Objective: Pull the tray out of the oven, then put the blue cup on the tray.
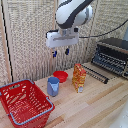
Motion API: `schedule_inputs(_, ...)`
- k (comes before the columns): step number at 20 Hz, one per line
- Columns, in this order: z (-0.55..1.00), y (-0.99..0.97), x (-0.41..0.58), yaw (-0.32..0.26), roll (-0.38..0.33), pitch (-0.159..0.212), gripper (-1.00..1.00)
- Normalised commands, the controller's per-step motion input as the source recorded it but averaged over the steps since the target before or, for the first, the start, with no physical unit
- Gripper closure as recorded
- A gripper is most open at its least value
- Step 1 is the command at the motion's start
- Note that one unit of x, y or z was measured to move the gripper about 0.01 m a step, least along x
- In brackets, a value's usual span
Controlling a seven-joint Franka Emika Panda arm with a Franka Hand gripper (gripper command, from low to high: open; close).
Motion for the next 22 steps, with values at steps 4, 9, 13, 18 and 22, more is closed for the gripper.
schedule_inputs(4, -0.01, -0.09, 0.020, 0.157, -0.209, -0.030, -1.00)
schedule_inputs(9, 0.02, -0.30, -0.103, 0.157, -0.284, -0.060, -1.00)
schedule_inputs(13, 0.08, -0.39, -0.080, 0.108, -0.287, -0.056, -1.00)
schedule_inputs(18, 0.09, -0.54, -0.081, 0.068, -0.269, -0.058, -1.00)
schedule_inputs(22, 0.05, -0.64, -0.044, 0.024, -0.280, -0.028, -1.00)
